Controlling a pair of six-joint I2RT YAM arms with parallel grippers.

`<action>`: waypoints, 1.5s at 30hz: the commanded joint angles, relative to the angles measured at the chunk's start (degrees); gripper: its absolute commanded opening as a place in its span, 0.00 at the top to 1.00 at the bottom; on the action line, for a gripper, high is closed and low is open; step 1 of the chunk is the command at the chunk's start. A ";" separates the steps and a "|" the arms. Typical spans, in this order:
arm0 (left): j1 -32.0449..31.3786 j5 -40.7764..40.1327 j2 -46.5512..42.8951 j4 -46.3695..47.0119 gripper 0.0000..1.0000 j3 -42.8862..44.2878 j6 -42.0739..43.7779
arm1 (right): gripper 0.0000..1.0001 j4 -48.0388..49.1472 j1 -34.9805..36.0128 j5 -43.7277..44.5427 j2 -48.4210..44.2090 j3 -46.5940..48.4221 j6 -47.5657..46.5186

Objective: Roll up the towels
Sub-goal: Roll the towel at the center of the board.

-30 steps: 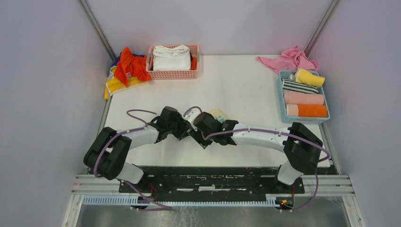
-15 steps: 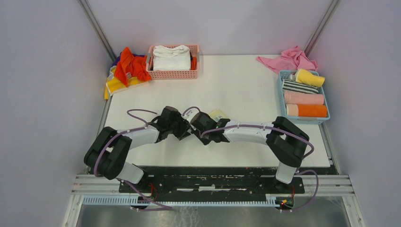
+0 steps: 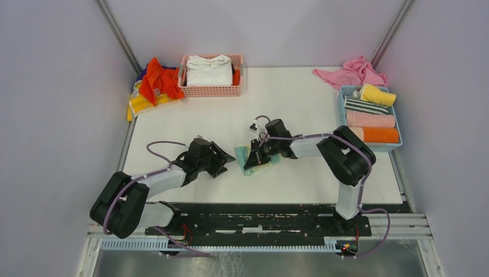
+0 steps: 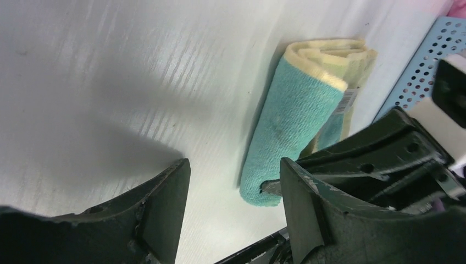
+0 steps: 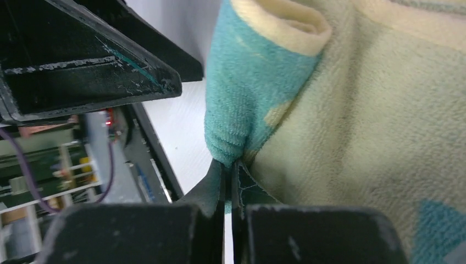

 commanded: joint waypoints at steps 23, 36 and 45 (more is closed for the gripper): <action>1.98 9.86 23.28 6.48 0.58 10.51 4.13 | 1.00 -5.91 -5.38 -10.28 2.91 0.73 -3.90; -0.58 -2.63 10.27 -16.72 0.97 10.36 -4.85 | 0.72 -25.93 6.96 20.24 -13.74 6.02 -19.89; -1.20 -6.21 8.37 -25.79 0.97 14.58 -9.24 | 0.44 -22.54 24.36 46.73 -20.10 4.98 -27.34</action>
